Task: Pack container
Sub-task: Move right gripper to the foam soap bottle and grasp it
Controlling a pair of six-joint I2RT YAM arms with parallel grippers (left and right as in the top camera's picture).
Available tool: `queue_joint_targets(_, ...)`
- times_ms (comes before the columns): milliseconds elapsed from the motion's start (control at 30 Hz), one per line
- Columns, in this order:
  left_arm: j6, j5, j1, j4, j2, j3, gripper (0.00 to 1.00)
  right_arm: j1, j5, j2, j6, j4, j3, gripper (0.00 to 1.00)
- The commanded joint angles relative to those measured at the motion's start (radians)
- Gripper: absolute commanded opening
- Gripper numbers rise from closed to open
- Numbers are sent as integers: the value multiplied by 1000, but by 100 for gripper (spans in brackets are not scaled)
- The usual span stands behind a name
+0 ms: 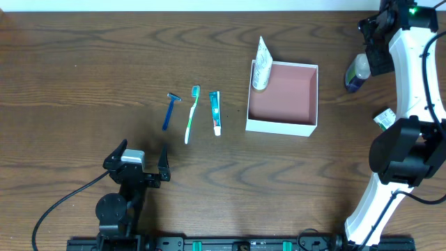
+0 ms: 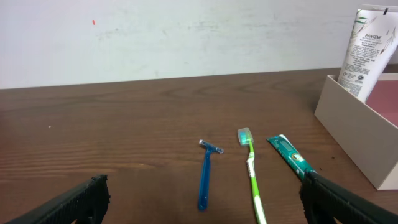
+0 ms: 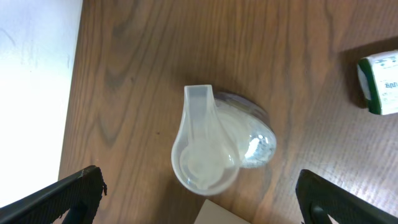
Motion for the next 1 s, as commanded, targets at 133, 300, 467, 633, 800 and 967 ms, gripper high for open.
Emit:
queue_joint_targets(133,-1,7,5,-14,-6,-28,98,-5,42,2,0,22,-47,99)
queue_joint_targets(300,-1,7,5,-14,-6,-28,98,-10,59,2,0,33,-85,99)
queue_joint_targets(467,-1,7,5,-14,-6,-28,98,-18,58,2,7,44,-112,99)
queue_joint_targets(633,-1,7,5,-14,-6,-28,98,-19,59,2,7,43,-114,99)
queue_joint_targets(800,-1,7,5,-14,-6,-28,98,-19,59,5,5,43,-114,99)
queue_joint_targets(967,-1,7,5,-14,-6,-28,98,-19,59,24,-1,47,-114,96)
